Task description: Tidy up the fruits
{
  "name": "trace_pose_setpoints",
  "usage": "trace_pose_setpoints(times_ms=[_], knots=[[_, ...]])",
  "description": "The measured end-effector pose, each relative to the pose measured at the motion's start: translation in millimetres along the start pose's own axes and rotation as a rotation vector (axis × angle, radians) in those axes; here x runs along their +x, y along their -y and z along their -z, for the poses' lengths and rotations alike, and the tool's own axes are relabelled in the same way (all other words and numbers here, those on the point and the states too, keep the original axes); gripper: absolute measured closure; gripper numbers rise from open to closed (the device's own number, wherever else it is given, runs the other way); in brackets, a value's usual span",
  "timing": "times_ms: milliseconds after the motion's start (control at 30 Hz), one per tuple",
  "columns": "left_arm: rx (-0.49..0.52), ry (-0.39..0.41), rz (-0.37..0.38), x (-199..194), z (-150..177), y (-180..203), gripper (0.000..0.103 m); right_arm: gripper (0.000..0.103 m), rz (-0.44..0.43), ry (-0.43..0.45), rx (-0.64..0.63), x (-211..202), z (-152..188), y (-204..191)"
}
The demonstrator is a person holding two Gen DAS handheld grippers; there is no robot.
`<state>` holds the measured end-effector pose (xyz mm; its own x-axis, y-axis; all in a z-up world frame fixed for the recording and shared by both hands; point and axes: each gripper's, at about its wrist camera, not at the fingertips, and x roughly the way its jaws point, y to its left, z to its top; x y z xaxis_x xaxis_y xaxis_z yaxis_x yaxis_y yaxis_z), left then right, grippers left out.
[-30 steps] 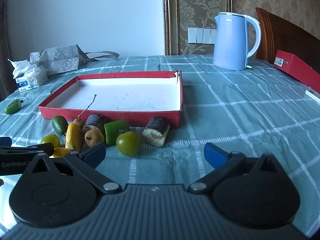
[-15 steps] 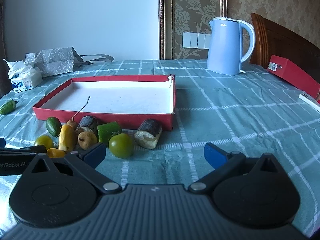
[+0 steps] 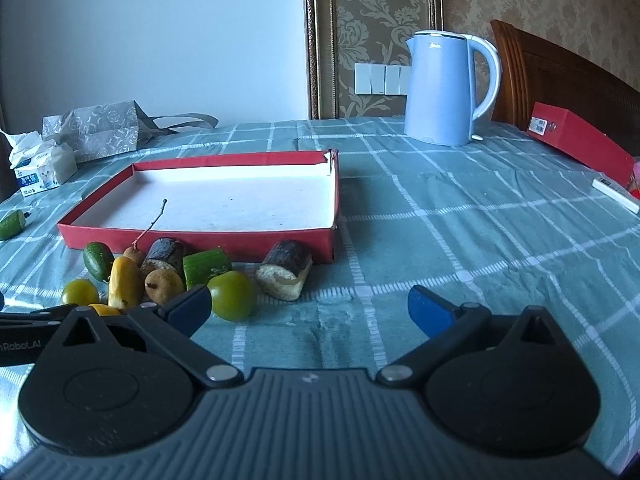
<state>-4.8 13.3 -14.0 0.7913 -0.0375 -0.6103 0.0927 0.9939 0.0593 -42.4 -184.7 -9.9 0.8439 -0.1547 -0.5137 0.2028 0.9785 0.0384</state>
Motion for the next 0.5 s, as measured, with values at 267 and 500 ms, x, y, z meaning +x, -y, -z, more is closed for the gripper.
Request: trace_pose_setpoints(times_ms=[267,500], knots=[[-0.002,-0.003,0.002,0.1,0.2,-0.9,0.0,0.0,0.001,0.001,-0.004,0.3,0.6,-1.7],[-0.001,-0.005,0.001,-0.5,1.6,-1.2,0.0,0.0,0.004,0.009,0.006,-1.3,0.2,-0.2]])
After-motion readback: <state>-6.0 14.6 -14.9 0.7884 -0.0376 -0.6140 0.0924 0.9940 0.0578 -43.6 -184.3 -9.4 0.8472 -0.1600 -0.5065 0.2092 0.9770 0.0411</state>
